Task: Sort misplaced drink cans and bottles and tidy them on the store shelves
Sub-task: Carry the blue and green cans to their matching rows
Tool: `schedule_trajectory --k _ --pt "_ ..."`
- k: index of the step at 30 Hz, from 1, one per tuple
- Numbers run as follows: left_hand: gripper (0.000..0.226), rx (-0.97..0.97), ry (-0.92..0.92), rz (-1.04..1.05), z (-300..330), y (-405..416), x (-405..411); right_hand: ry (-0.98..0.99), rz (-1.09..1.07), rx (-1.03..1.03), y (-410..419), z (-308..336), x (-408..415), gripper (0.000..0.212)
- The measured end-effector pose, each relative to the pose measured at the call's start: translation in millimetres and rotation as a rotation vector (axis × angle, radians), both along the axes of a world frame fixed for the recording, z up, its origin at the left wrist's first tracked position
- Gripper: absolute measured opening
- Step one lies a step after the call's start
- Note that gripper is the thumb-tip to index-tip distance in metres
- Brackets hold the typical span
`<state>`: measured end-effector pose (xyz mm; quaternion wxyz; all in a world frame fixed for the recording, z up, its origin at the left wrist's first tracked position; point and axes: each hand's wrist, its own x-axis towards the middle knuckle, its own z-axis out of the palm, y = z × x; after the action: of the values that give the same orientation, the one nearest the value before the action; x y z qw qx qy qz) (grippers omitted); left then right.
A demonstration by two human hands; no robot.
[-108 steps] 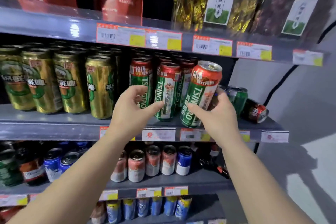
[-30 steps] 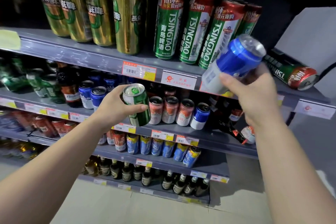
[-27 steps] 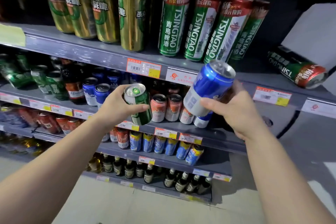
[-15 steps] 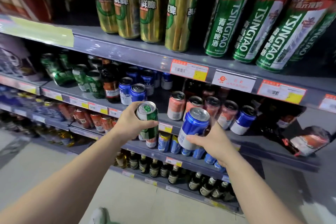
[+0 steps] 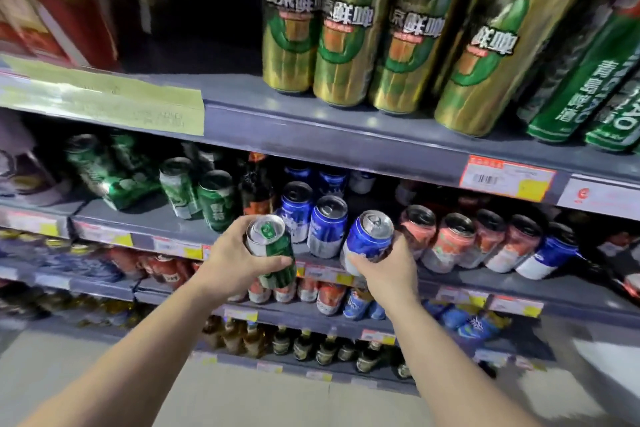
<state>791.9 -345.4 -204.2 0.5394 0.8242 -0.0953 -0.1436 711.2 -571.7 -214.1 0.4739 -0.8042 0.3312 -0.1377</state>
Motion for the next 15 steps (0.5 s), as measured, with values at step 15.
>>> schedule_trajectory --k 15 --pt "0.073 -0.102 0.025 0.036 -11.9 6.7 -11.9 0.198 -0.018 -0.055 -7.9 -10.3 35.9 0.050"
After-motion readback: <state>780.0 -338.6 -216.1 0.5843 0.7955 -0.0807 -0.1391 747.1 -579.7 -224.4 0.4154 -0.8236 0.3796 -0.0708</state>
